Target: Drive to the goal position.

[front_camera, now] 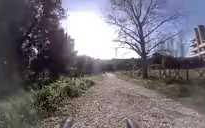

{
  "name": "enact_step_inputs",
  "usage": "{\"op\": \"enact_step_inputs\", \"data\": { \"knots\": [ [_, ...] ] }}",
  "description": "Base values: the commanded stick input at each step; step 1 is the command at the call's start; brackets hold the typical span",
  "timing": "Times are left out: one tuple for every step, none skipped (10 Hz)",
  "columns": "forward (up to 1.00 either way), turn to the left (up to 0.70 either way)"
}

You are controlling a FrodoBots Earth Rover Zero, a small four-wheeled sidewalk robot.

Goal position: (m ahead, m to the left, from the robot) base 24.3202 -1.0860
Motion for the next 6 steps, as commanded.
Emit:
{"op": "enact_step_inputs", "data": {
  "knots": [
    [0.50,-0.12],
    [0.50,-0.50],
    [0.50,-0.35],
    [0.50,0.00],
    [0.50,0.00],
    [0.50,0.00]
  ]
}}
